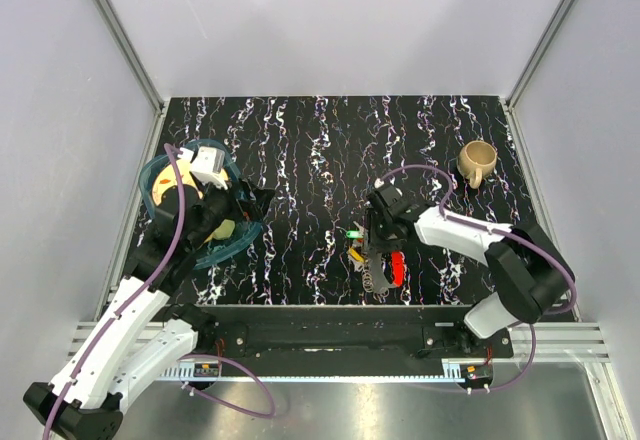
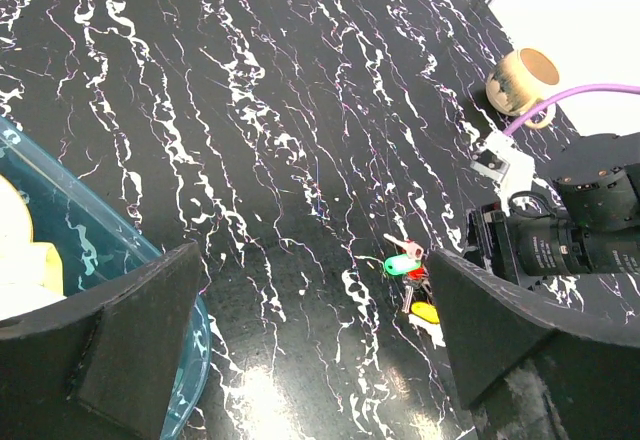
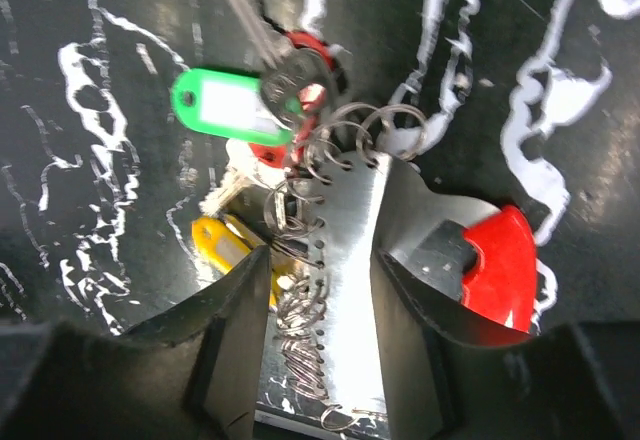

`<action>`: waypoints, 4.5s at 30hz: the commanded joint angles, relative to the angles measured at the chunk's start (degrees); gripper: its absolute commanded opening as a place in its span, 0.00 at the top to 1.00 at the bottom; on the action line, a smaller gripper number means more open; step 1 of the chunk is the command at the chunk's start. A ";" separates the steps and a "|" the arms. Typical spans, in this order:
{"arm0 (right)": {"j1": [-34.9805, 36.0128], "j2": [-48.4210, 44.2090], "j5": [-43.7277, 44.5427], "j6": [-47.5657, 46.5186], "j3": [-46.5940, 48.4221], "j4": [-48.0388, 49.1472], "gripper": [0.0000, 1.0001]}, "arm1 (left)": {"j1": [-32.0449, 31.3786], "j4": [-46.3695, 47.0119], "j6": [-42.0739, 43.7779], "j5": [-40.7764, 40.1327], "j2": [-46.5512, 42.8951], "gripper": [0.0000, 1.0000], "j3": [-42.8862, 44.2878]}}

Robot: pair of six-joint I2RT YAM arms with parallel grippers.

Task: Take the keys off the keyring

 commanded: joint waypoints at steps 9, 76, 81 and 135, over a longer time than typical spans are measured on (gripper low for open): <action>2.43 13.53 -14.99 -12.73 12.27 10.87 0.66 | 0.08 1.59 -0.36 -1.99 -0.15 0.02 -0.33; 0.06 13.73 -4.98 -28.74 14.83 -5.57 0.68 | -0.63 -0.60 5.09 -2.26 -0.24 0.07 0.38; 0.32 11.18 -4.36 -31.01 14.92 -5.56 0.71 | -0.63 -2.44 4.31 -4.98 0.19 0.08 -1.03; 4.98 13.20 3.81 -41.30 14.92 9.09 0.76 | 4.28 -10.36 -1.05 11.07 11.35 0.16 3.71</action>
